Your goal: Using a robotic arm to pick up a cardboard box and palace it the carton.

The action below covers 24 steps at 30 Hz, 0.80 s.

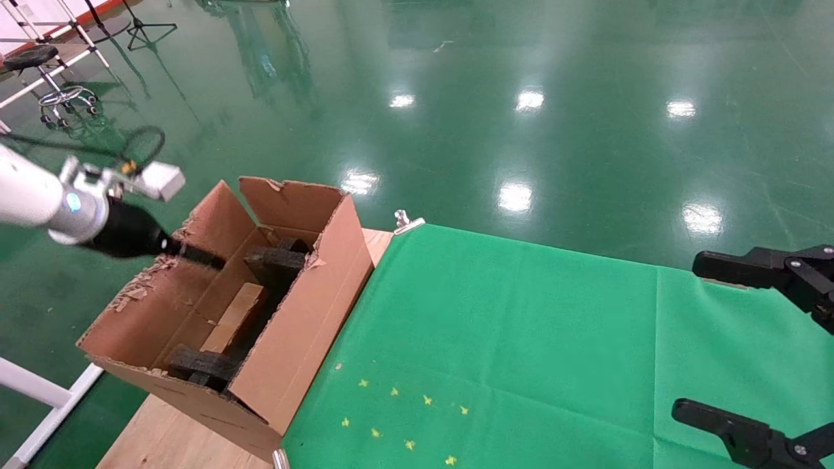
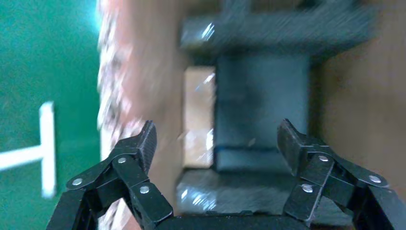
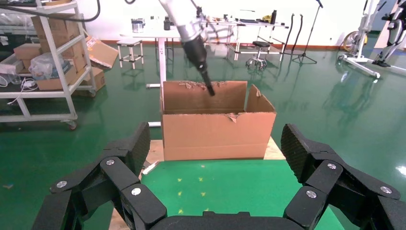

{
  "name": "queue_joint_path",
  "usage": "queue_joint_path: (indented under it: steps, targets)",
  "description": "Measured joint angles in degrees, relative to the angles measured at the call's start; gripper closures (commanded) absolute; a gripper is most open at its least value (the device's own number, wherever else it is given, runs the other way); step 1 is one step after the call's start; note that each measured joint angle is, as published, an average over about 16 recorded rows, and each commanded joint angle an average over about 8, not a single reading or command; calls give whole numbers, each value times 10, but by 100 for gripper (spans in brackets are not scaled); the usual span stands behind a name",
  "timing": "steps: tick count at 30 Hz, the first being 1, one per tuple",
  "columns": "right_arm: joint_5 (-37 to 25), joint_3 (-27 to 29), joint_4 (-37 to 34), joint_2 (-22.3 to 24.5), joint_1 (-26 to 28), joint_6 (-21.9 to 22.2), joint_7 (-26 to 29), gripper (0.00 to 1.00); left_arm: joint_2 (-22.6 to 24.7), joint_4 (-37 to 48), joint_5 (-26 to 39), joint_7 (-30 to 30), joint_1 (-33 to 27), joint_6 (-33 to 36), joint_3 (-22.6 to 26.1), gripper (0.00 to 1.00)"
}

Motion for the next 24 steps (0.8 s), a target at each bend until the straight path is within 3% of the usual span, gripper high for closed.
queue_joint_path:
  steps: [12, 24]
  targets:
    - [0, 0, 0, 0, 0, 0, 0, 0, -14, -55, -19, 2, -42, 39, -14, 0]
    - [0, 0, 0, 0, 0, 0, 0, 0, -26, -132, -83, 42, 22, 61, -75, 0]
